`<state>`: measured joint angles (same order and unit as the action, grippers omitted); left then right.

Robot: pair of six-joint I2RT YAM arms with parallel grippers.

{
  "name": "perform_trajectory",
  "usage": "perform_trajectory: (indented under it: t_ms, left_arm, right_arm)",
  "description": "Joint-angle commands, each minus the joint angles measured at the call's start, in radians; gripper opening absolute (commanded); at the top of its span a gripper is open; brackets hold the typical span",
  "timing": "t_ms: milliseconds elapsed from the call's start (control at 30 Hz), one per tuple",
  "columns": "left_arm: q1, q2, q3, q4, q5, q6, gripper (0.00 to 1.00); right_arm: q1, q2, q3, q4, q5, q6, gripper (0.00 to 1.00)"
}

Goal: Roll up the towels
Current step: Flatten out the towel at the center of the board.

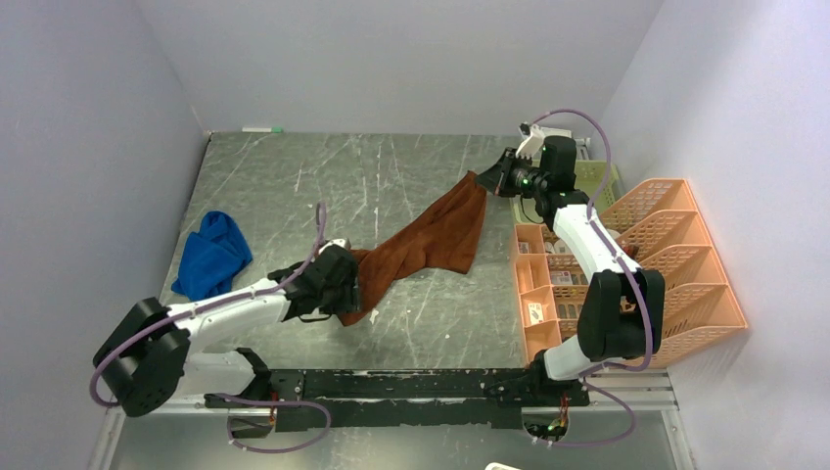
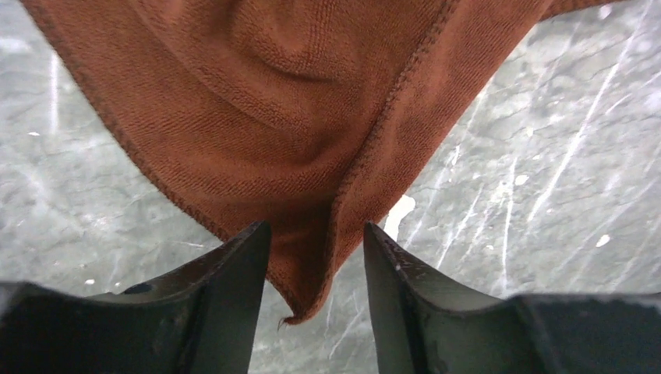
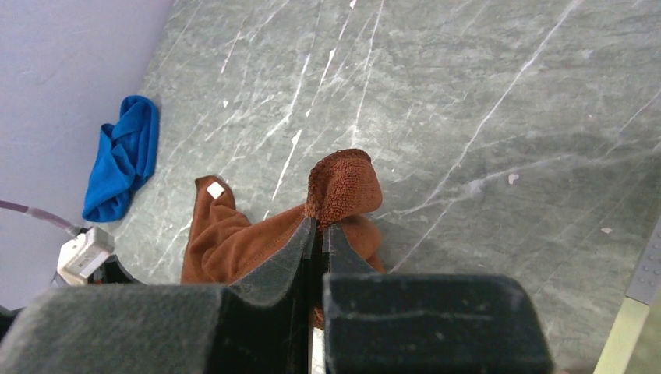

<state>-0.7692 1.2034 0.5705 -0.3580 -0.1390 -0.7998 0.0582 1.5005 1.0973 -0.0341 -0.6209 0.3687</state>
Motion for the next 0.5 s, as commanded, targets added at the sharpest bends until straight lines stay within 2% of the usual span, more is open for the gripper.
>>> perform_trajectory:
  t_ms: [0,100,167,200,233,267,367,467]
  left_arm:
    - [-0.035,0.07,0.012,0.063,0.005,-0.022,0.55]
    - [-0.042,0.076,0.01,0.045,-0.007,-0.029,0.51]
    - [-0.043,0.058,0.012,0.023,-0.019,-0.034,0.42]
    - [-0.043,0.048,0.016,0.005,-0.028,-0.035,0.36]
    - [-0.043,0.038,0.024,-0.022,-0.042,-0.039,0.2]
    - [-0.043,0.028,0.034,-0.051,-0.057,-0.042,0.11]
    - [-0.042,-0.002,0.059,-0.11,-0.079,-0.032,0.07]
    - [-0.04,-0.024,0.081,-0.117,-0.065,-0.002,0.07]
  right_arm:
    - [0.001,-0.031,-0.005,-0.024,0.0,-0.036,0.0]
    - [0.002,-0.031,-0.002,-0.028,-0.002,-0.039,0.0]
    - [0.001,-0.029,-0.001,-0.029,-0.004,-0.04,0.0]
    - [0.001,-0.028,-0.002,-0.027,-0.007,-0.041,0.0]
    - [0.002,-0.029,-0.002,-0.026,-0.008,-0.041,0.0]
    - [0.001,-0.028,-0.004,-0.025,-0.01,-0.039,0.0]
    - [0.001,-0.028,-0.007,-0.023,-0.015,-0.04,0.0]
    - [0.001,-0.03,-0.002,-0.023,-0.019,-0.039,0.0]
